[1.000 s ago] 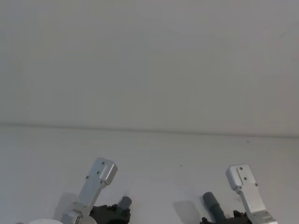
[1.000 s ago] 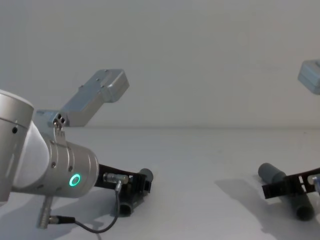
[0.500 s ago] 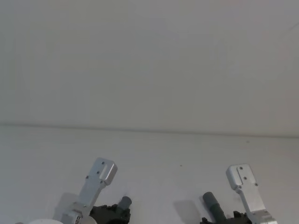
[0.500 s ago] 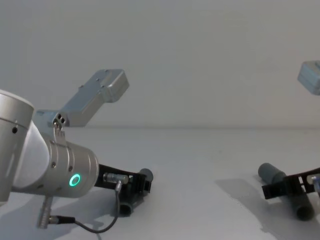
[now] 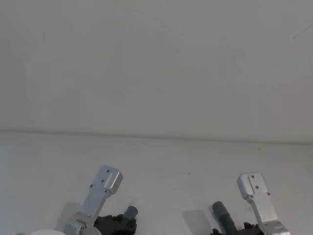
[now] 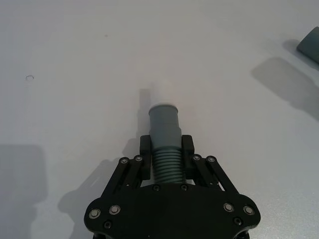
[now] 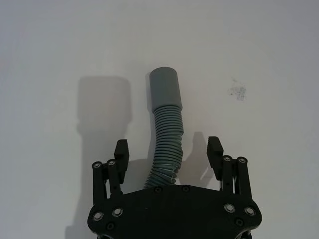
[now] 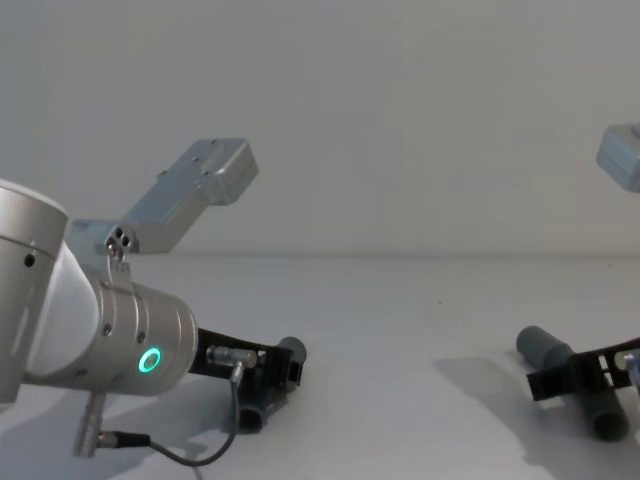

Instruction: Use both hands to pick up one end of the pipe from the table, align the ends, and insert them.

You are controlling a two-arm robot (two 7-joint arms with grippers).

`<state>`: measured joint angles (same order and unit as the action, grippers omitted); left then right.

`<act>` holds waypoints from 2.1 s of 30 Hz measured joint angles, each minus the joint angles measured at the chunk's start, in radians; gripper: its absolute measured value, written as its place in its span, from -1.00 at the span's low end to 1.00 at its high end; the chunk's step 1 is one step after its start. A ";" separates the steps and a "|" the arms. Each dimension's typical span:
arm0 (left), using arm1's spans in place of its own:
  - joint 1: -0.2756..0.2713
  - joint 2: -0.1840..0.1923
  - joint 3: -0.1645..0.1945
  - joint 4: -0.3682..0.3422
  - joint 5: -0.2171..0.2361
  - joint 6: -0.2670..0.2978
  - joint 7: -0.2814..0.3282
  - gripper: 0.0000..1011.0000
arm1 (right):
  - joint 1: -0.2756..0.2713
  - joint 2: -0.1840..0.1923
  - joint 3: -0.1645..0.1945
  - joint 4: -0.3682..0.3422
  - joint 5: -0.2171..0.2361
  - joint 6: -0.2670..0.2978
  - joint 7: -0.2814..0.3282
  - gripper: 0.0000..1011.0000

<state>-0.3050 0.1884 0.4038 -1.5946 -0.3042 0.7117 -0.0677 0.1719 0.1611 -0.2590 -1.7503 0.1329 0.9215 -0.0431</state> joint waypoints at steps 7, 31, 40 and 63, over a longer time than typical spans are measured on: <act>0.000 0.000 0.000 0.000 0.000 0.000 0.000 -0.36 | 0.000 -0.001 0.001 0.001 -0.001 0.001 0.000 0.61; 0.000 0.000 0.000 0.000 0.000 0.000 0.000 -0.36 | 0.000 -0.003 0.002 0.001 -0.002 0.003 0.001 -0.56; 0.000 0.000 0.000 0.000 0.000 0.000 0.000 -0.36 | 0.000 -0.003 0.002 0.001 -0.002 0.003 0.001 -0.57; -0.012 0.009 0.009 0.002 0.005 0.004 -0.020 -0.36 | -0.005 0.012 0.002 -0.005 0.001 -0.023 0.027 -0.57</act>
<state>-0.3165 0.1977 0.4127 -1.5922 -0.2990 0.7161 -0.0878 0.1670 0.1734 -0.2570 -1.7555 0.1337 0.8983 -0.0164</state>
